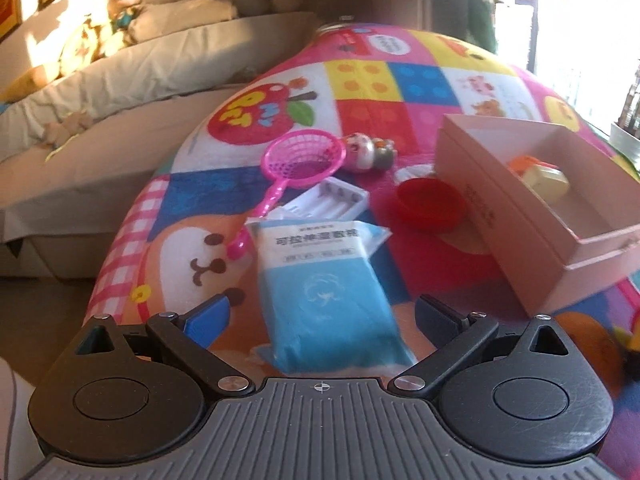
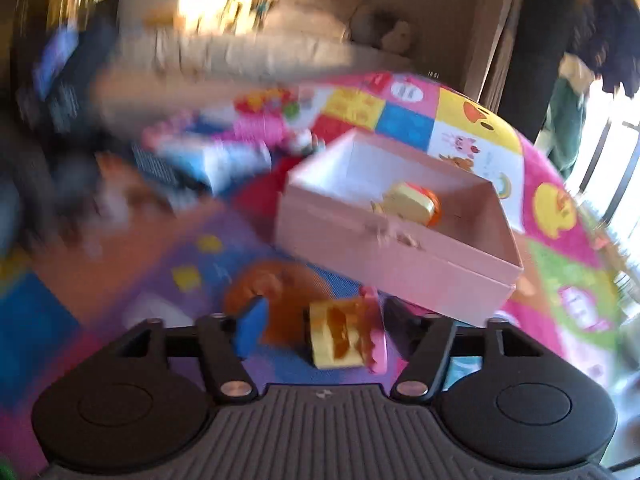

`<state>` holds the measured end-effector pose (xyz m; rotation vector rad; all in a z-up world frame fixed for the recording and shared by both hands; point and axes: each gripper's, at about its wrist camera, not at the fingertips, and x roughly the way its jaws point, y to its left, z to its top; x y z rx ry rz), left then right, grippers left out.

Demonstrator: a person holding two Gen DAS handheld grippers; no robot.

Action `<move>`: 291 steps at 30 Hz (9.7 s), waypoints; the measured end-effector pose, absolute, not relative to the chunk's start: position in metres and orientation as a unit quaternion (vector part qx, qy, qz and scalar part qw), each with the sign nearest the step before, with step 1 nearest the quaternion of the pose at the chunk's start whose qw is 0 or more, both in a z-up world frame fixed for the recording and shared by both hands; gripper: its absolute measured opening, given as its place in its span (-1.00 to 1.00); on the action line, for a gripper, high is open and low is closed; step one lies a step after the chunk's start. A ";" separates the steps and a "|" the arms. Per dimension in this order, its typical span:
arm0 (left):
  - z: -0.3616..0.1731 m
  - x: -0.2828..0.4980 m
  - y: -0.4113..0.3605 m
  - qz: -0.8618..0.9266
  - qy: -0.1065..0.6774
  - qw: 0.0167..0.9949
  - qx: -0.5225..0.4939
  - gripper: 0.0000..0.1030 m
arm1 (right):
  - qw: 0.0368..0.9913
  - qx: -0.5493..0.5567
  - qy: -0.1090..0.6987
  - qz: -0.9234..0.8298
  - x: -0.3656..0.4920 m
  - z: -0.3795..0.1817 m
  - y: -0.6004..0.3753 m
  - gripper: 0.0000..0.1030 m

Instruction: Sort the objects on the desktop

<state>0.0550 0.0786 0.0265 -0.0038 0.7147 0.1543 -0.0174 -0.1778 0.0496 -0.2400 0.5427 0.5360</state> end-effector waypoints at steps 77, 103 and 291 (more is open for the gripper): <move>0.042 -0.071 0.014 -0.046 0.371 0.927 -0.020 0.89 | 0.922 0.027 0.366 0.123 0.003 0.013 -0.243 1.00; 0.041 -0.071 -0.085 -0.138 0.364 0.915 0.106 0.99 | 0.954 -0.086 0.281 0.059 -0.086 0.044 -0.257 1.00; 0.033 0.002 0.042 -0.054 0.362 0.931 -0.006 0.98 | 0.879 -0.127 0.347 0.301 -0.012 0.022 -0.184 0.57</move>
